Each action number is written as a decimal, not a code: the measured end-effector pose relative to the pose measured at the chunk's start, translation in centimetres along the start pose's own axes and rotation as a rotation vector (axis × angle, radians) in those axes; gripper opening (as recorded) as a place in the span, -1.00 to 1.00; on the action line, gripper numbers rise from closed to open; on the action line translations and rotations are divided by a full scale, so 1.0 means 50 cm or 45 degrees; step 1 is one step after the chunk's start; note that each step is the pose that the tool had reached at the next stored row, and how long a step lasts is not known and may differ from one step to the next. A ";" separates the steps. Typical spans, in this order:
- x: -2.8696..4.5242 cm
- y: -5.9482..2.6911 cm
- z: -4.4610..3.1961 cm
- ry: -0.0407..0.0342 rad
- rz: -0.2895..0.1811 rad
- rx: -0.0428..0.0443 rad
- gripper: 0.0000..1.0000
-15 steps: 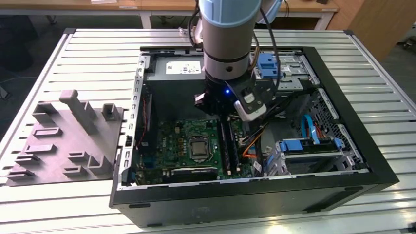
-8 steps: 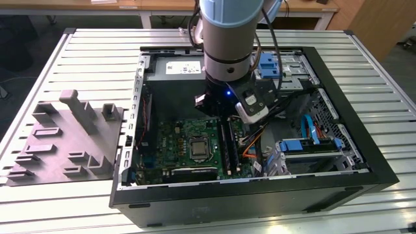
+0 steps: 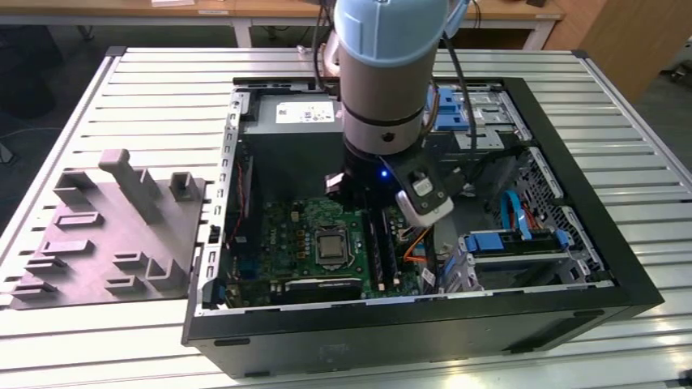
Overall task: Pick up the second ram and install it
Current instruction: 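Press down the second ram until it locks into place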
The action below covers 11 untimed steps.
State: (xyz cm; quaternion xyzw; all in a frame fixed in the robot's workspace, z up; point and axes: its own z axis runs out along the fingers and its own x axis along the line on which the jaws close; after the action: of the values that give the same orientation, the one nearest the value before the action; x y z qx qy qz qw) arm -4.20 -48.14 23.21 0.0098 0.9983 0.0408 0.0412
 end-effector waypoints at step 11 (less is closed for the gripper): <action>-0.001 -0.031 -0.003 0.0133 0.010 0.018 -0.80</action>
State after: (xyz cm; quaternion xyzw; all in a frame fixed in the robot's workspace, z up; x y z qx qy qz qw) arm -4.20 -49.69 23.21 0.0138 0.9987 0.0340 0.0357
